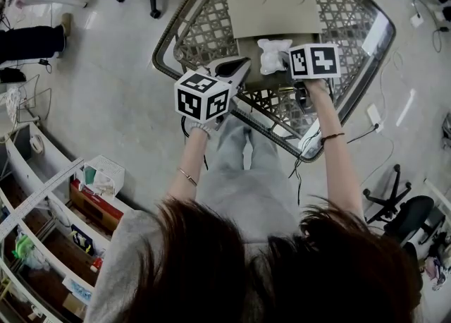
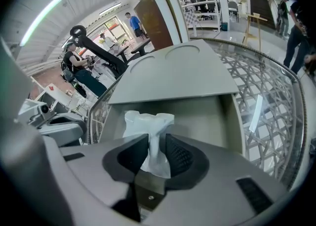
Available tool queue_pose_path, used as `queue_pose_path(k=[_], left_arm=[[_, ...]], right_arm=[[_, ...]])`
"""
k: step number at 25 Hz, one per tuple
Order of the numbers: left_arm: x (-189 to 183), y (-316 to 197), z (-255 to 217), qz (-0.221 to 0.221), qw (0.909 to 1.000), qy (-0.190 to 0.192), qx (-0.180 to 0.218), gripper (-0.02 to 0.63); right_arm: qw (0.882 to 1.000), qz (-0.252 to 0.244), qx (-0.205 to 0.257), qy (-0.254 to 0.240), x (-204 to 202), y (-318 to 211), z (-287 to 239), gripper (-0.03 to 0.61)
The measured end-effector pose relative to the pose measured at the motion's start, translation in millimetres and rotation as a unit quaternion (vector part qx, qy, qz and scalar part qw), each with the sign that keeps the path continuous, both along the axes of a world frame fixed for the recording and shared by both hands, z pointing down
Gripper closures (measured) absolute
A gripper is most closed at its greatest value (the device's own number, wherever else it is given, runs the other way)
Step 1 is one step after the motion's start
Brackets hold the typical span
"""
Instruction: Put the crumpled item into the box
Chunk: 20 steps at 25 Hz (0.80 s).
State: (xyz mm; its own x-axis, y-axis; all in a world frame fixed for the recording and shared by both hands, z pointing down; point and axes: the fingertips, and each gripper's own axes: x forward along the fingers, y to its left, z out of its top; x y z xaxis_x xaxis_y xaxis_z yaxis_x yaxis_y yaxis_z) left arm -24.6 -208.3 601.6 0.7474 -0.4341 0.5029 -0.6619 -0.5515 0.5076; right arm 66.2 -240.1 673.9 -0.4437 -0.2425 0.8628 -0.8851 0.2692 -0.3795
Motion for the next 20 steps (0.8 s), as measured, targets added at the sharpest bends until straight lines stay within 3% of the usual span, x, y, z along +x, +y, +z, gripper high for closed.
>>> queue_pose_path(k=[10,20], left_arm=[[0,2,-1,-0.009,1.0000,0.001,-0.003,0.597],[-2,4,-12,-0.016,0.9998,0.003,0.007,0.597]], right_arm=[[0.999,0.041,0.009,-0.009,8,-6,-3,0.403],[0.997,0.065,0.036,-0.035,10,-4,-22,0.411]])
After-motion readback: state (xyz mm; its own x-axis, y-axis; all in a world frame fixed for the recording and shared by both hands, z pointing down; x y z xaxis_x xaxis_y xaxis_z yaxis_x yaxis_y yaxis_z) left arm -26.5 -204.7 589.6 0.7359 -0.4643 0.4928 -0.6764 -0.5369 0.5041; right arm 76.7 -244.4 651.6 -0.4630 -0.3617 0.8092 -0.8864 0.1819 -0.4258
